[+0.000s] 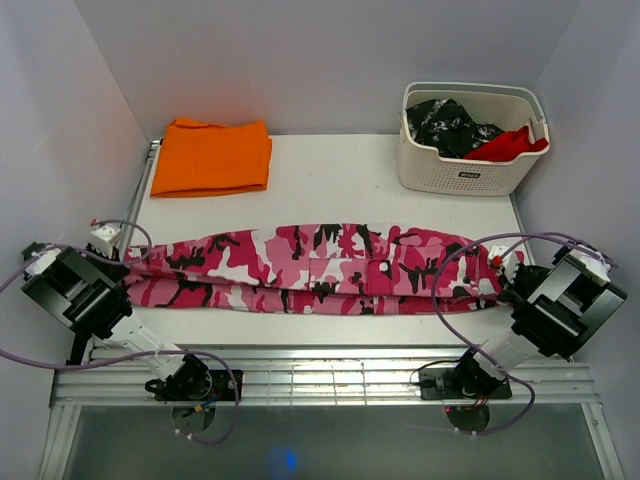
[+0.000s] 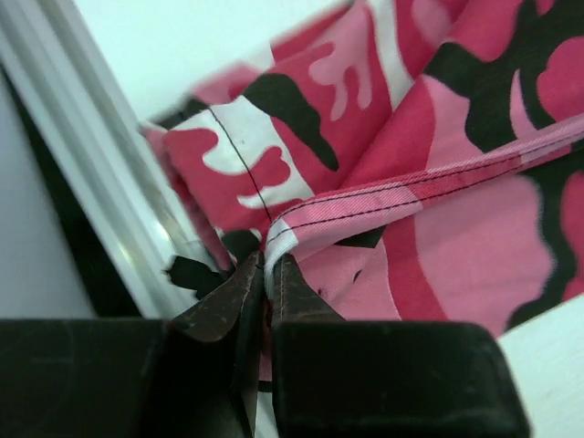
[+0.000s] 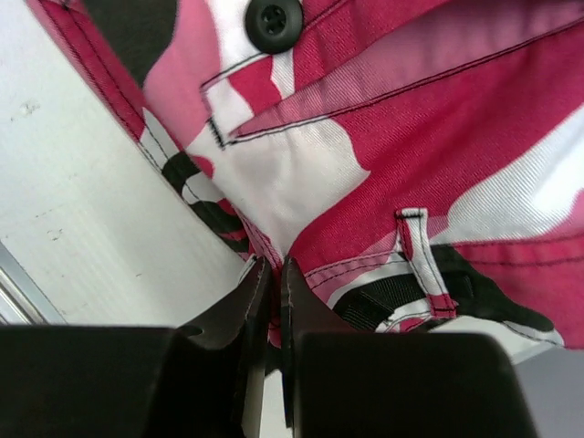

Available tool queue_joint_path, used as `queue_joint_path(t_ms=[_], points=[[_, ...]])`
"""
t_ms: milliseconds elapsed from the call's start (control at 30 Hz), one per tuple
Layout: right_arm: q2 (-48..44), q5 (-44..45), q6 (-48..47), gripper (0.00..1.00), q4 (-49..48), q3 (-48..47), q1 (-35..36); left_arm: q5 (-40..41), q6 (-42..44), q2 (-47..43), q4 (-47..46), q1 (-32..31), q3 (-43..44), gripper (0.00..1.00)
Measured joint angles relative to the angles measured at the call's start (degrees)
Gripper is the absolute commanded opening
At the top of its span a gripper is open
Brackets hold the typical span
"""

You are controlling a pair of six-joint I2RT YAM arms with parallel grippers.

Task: Fold and stack the trousers
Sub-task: Fold the trousers

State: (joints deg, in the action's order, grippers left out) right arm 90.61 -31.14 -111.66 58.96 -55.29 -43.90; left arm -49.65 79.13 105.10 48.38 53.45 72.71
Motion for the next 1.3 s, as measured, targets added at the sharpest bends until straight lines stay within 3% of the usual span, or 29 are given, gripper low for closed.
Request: queue_joint_path(t_ms=[100, 200, 600, 767, 867, 1033, 1100, 1300], points=[[-1.6, 3.8, -0.7, 0.08, -4.2, 5.5, -0.7, 5.3, 4.3, 1.0, -2.6, 1.8, -7.6, 0.0], [-2.8, 5.4, -1.0, 0.08, -6.3, 7.3, -0.9, 5.7, 6.0, -0.1, -5.1, 1.9, -9.6, 0.0], [2.9, 3.5, 2.8, 0.08, -3.5, -2.5, 3.2, 7.2, -0.8, 3.6, -1.9, -2.2, -2.1, 0.0], [2.6, 2.7, 3.5, 0.08, -3.7, -4.6, 4.6, 5.9, 2.3, 3.8, 3.0, -4.1, 3.1, 0.28], [2.0, 3.1, 3.5, 0.08, -4.9, -4.6, 4.7, 6.0, 7.5, 3.1, 5.9, -3.9, 4.2, 0.34], [-1.6, 2.8, 3.8, 0.08, -9.8, -4.5, 4.7, 6.6, 15.3, -2.2, 8.5, -2.7, 2.6, 0.21], [-3.8, 2.4, 3.5, 0.08, -12.7, -4.3, 4.7, 7.3, 17.4, -4.0, 8.7, -2.4, 1.8, 0.21], [-10.1, 4.3, -0.4, 0.08, -22.4, 5.1, 4.7, 8.5, 21.9, -4.5, 10.9, -2.3, 1.5, 0.47]])
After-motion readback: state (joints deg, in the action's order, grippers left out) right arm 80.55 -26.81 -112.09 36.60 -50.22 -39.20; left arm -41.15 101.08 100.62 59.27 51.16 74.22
